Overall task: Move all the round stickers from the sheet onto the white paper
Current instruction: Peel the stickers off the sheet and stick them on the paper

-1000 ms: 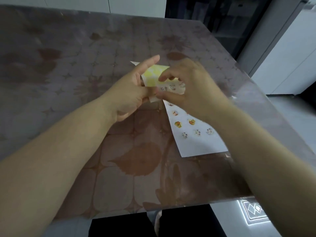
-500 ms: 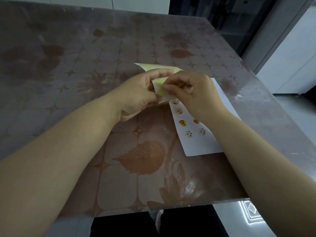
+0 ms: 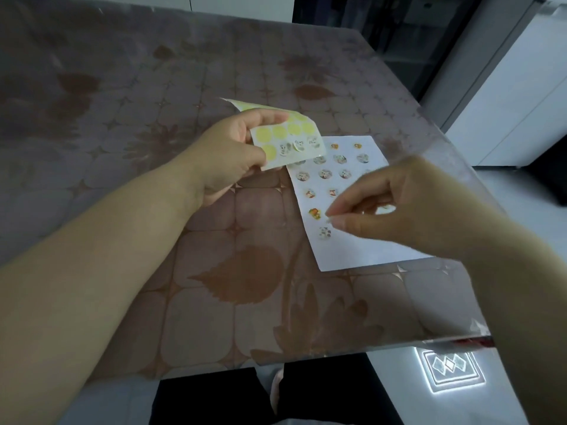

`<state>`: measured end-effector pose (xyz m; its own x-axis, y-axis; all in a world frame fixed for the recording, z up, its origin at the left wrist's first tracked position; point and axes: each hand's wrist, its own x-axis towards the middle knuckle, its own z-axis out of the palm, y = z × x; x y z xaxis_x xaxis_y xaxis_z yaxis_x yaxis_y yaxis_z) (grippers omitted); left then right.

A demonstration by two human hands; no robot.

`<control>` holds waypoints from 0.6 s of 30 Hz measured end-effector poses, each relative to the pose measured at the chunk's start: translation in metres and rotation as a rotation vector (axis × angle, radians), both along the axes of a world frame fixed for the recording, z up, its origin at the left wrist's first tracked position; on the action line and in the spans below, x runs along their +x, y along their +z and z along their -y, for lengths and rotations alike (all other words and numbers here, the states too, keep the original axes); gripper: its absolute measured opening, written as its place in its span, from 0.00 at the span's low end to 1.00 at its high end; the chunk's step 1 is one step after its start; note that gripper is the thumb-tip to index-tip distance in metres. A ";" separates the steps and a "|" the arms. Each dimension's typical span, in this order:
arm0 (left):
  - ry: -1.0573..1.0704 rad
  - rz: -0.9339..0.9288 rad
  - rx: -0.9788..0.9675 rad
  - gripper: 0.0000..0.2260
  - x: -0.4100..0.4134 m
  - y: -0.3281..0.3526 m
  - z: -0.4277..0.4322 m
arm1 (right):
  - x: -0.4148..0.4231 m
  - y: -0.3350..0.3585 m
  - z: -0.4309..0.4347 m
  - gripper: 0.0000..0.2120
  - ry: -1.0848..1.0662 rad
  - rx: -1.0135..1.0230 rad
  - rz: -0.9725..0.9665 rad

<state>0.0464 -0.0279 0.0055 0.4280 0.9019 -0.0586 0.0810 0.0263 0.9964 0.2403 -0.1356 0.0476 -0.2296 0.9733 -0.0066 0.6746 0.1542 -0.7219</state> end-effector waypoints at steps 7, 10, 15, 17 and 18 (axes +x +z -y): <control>0.003 -0.074 0.034 0.27 0.003 -0.002 0.001 | 0.005 -0.037 0.025 0.11 -0.055 0.109 -0.015; 0.016 -0.078 0.029 0.27 0.002 0.000 0.001 | 0.004 -0.043 0.025 0.08 -0.019 0.190 0.051; 0.008 -0.078 0.030 0.27 0.002 -0.001 0.001 | 0.006 -0.047 0.024 0.03 0.006 0.242 0.085; 0.006 -0.082 0.035 0.27 0.001 -0.001 0.001 | 0.007 -0.049 0.024 0.02 0.021 0.264 0.107; 0.006 -0.084 0.037 0.27 0.001 -0.001 0.001 | 0.008 -0.049 0.023 0.02 0.027 0.271 0.113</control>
<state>0.0475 -0.0286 0.0041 0.4174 0.9067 -0.0604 0.1641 -0.0098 0.9864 0.2482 -0.1590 -0.0017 -0.2676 0.9368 0.2254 0.7414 0.3496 -0.5727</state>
